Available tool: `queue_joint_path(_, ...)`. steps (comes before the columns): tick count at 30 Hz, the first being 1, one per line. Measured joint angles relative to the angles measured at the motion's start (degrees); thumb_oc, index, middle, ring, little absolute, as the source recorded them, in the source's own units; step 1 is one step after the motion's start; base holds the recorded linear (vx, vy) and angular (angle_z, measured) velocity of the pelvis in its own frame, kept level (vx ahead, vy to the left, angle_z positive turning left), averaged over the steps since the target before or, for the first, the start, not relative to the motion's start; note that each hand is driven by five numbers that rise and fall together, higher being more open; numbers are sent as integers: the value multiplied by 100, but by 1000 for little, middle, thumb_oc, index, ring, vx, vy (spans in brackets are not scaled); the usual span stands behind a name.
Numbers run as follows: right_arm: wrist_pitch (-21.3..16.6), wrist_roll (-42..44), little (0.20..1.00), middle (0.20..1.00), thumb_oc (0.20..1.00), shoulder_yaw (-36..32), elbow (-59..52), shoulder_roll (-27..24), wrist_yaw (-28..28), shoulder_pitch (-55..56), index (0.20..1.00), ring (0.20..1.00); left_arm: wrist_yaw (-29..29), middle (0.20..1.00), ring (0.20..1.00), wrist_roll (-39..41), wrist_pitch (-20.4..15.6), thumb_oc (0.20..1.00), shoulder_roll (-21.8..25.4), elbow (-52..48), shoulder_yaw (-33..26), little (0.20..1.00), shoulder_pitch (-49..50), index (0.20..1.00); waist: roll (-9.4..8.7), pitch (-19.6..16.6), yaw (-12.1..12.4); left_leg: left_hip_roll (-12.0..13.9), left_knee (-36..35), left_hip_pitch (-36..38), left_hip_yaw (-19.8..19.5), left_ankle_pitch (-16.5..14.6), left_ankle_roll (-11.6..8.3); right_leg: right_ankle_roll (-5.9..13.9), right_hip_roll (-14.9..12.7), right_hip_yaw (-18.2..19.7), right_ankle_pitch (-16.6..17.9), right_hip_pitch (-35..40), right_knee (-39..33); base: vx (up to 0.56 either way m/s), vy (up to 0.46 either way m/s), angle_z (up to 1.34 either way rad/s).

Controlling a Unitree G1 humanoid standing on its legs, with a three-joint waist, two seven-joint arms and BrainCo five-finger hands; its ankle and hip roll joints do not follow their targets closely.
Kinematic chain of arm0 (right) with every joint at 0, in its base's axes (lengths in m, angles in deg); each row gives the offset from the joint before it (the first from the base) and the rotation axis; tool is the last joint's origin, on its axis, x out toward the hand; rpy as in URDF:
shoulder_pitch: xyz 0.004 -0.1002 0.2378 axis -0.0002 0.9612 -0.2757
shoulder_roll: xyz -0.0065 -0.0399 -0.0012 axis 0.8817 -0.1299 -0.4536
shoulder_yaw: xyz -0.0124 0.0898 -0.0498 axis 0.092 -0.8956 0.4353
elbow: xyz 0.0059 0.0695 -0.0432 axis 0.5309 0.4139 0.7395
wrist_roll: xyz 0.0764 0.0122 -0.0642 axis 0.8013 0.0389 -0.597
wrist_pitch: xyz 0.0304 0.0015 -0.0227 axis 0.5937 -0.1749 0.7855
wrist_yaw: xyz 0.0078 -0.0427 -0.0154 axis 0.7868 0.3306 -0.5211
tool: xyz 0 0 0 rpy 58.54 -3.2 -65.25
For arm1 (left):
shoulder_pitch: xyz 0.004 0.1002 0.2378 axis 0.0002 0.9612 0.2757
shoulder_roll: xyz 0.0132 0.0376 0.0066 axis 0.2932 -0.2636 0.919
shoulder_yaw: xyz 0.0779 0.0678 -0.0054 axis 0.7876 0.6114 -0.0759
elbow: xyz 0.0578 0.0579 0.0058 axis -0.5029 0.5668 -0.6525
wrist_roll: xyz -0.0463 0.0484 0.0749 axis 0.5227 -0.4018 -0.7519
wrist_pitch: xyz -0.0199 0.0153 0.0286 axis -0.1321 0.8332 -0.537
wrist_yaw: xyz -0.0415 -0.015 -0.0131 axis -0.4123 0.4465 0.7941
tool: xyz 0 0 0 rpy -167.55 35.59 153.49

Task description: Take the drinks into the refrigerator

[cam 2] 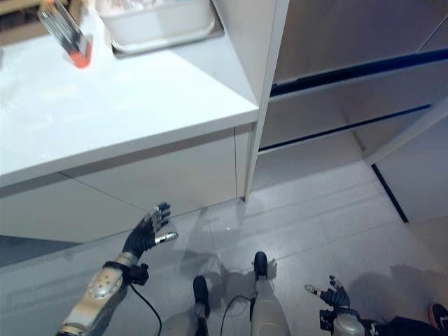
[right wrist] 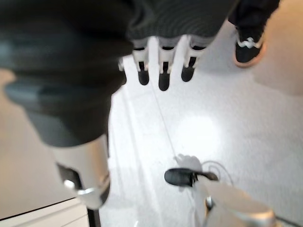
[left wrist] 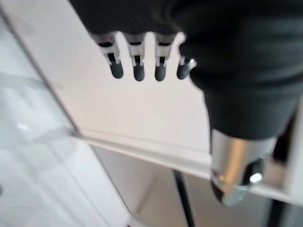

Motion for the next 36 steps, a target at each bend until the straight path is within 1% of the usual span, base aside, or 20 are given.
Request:
queue_joint_path(2, 29, -2, 1000, 1000, 1000, 78, 198, 21, -74, -40, 1000, 1000, -27, 1000, 1000, -169, 122, 1000, -142, 583, 5, 1000, 1, 1000, -11, -159, 5, -1, -2, 66, -6, -27, 9, 10, -2, -4, -31, 66, -1, 33, 33, 3)
queue_joint_path(4, 58, -14, 1000, 1000, 1000, 116, 605, 122, -118, -115, 1000, 1000, -107, 1000, 1000, -493, 131, 1000, -415, 1712, -118, 1000, -54, 1000, -15, -403, 8, -12, -15, 122, -23, -63, 7, 11, -14, -32, -77, 133, -2, 40, 48, 5)
queue_joint_path(5, 97, -29, 1000, 1000, 1000, 171, 822, 207, -134, -120, 1000, 1000, -230, 1000, 1000, -657, 215, 1000, -593, 2575, -133, 1000, -153, 1000, -16, -547, 9, -21, -17, 153, -36, -76, 28, 9, -31, -41, -105, 175, -2, 47, 59, 5)
queue_joint_path(7, 143, -52, 1000, 1000, 1000, 165, 948, 295, -120, -125, 1000, 1000, -351, 1000, 1000, -1069, 358, 1000, -751, 3447, -120, 1000, -311, 1000, -36, -620, 4, -48, -5, 232, -42, -92, 56, 33, -59, -51, -125, 255, -3, 43, 48, 4)
queue_joint_path(8, 151, -82, 1000, 1000, 1000, 170, 1081, 347, -103, -158, 1000, 1000, -422, 1000, 1000, -1305, 375, 1000, -839, 4071, -126, 1000, -427, 1000, -49, -688, 9, -61, -7, 270, -47, -101, 68, 47, -78, -62, -138, 290, -2, 46, 42, 3)
queue_joint_path(9, 204, -136, 1000, 1000, 1000, 199, 1235, 436, -89, -181, 1000, 1000, -568, 1000, 1000, -1523, 503, 1000, -953, 4923, -184, 1000, -567, 1000, -76, -844, 5, -57, -12, 297, -45, -122, 87, 69, -104, -64, -160, 314, -11, 38, 44, 2)
queue_joint_path(10, 220, -177, 1000, 1000, 1000, 208, 1259, 498, -71, -162, 1000, 1000, -643, 1000, 1000, -1616, 535, 1000, -972, 5174, -217, 1000, -525, 1000, -104, -927, 0, -75, -24, 300, -43, -144, 83, 82, -128, -64, -173, 314, -11, 50, 56, 2)
queue_joint_path(11, 240, -208, 1000, 1000, 1000, 263, 1329, 617, -53, -115, 1000, 1000, -747, 1000, 1000, -1755, 587, 1000, -1022, 5802, -442, 1000, -585, 1000, -167, -1056, 12, -100, -25, 309, -45, -157, 108, 100, -161, -71, -186, 332, -4, 40, 37, 3)
queue_joint_path(12, 258, -250, 1000, 1000, 1000, 327, 1343, 656, -58, -97, 1000, 1000, -780, 1000, 1000, -1795, 649, 1000, -1012, 5922, -515, 1000, -609, 1000, -190, -1113, 10, -110, -9, 309, -45, -161, 120, 108, -173, -77, -192, 333, -7, 48, 21, 8)
queue_joint_path(13, 296, -309, 1000, 1000, 1000, 344, 1362, 750, -62, -60, 1000, 1000, -826, 1000, 1000, -1958, 728, 1000, -966, 6062, -693, 1000, -447, 1000, -250, -1193, 45, -144, -18, 337, -65, -169, 167, 132, -212, -101, -209, 381, 0, 52, 10, 7)
queue_joint_path(16, 359, -383, 1000, 1000, 1000, 398, 1449, 845, -85, 28, 1000, 1000, -850, 1000, 1000, -2198, 856, 1000, -921, 6042, -723, 1000, -354, 1000, -308, -1286, 73, -188, -3, 431, -92, -214, 216, 193, -254, -94, -256, 430, 121, 52, 3, 6)
queue_joint_path(18, 362, -400, 1000, 1000, 1000, 416, 1459, 849, -104, 105, 1000, 1000, -850, 1000, 1000, -2243, 854, 1000, -911, 5841, -609, 1000, -321, 1000, -312, -1287, 145, -204, -3, 493, -109, -233, 233, 227, -268, -79, -270, 459, 213, 58, -19, 5)
queue_joint_path(22, 366, -403, 1000, 1000, 1000, 415, 1462, 861, -121, 75, 1000, 1000, -841, 1000, 1000, -2269, 783, 1000, -907, 5682, -621, 1000, -296, 1000, -309, -1331, 147, -184, -1, 519, -111, -224, 204, 230, -261, -54, -273, 501, 187, 60, -60, 0)
queue_joint_path(23, 383, -405, 1000, 1000, 1000, 413, 1485, 862, -126, 75, 1000, 1000, -846, 1000, 1000, -2256, 770, 1000, -923, 5711, -731, 1000, -287, 1000, -297, -1333, 146, -166, -4, 587, -129, -235, 184, 218, -245, -110, -267, 624, 95, 53, -85, 3)
queue_joint_path(26, 450, -408, 1000, 1000, 1000, 413, 1535, 858, -126, 138, 1000, 1000, -848, 1000, 1000, -2161, 772, 1000, -951, 5714, -787, 1000, -299, 1000, -262, -1367, 148, -107, -28, 623, -166, -288, 165, 185, -188, -140, -313, 755, 0, 55, -102, 5)
queue_joint_path(30, 507, -416, 1000, 1000, 1000, 413, 1541, 791, -115, 163, 1000, 1000, -846, 1000, 1000, -2162, 772, 1000, -1070, 5670, -692, 1000, -353, 1000, -119, -1435, 146, 8, -18, 725, -203, -311, 121, 136, -91, -209, -350, 851, -31, 48, -85, 5)
queue_joint_path(32, 507, -417, 1000, 1000, 1000, 417, 1535, 775, -110, 145, 1000, 1000, -841, 1000, 1000, -2164, 765, 1000, -1144, 5607, -549, 1000, -378, 1000, -47, -1479, 146, 44, -7, 772, -245, -322, 95, 91, -51, -263, -359, 914, -31, 29, -80, 8)
queue_joint_path(34, 507, -420, 1000, 1000, 1000, 442, 1519, 776, -116, 151, 1000, 1000, -828, 1000, 1000, -2180, 765, 1000, -1188, 5519, -279, 1000, -388, 1000, 2, -1528, 147, 67, -2, 792, -275, -334, 77, 75, -25, -286, -382, 953, -31, 33, -92, 7)
queue_joint_path(36, 508, -420, 1000, 1000, 1000, 440, 1509, 773, -118, 132, 1000, 1000, -819, 1000, 1000, -2190, 742, 1000, -1184, 5468, -229, 1000, -400, 1000, 47, -1558, 147, 103, 0, 796, -279, -339, 72, 64, 3, -295, -393, 965, -32, 35, -74, 1)
